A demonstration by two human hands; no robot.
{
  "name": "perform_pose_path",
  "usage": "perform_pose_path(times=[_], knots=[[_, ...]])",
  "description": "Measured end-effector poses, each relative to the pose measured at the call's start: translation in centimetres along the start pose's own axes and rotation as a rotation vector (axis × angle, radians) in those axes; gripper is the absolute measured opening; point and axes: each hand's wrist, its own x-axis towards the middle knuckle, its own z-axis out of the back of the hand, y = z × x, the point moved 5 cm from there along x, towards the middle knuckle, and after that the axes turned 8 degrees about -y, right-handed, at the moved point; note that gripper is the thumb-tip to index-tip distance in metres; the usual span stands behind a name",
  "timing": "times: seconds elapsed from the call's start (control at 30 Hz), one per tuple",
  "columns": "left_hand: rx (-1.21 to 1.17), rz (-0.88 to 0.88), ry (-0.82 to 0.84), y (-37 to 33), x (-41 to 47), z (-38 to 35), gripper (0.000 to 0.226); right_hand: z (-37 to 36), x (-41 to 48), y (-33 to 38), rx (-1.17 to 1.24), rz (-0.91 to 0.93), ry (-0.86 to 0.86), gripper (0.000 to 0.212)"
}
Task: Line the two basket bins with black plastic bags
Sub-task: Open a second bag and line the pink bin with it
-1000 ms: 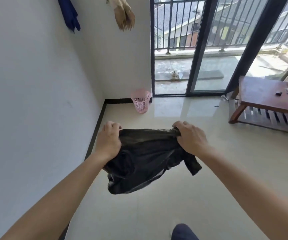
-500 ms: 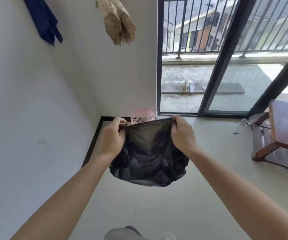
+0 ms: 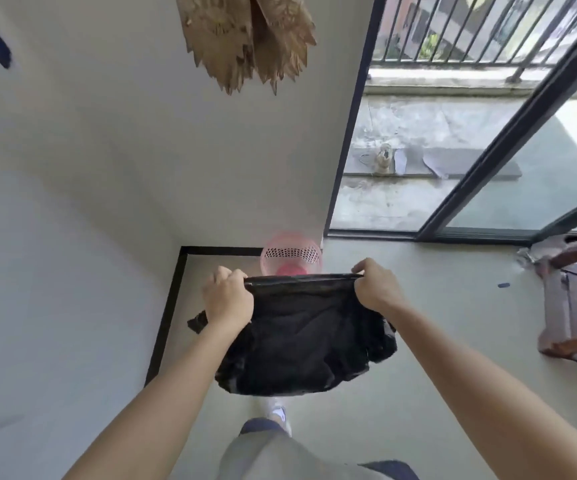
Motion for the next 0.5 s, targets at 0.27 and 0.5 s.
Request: perform_pose_path(times=[0.27, 0.5], knots=[[0.105, 0.021, 0.26, -1.1, 12.7, -11.1, 0.026, -7.0, 13.9, 0.0, 0.013, -0.066, -0.082, 0.024], [-0.232, 0.431, 0.21, 2.4, 19.1, -27.8, 0.022, -20.1, 26.3, -5.8, -0.246, 0.201, 0.032, 0.031]])
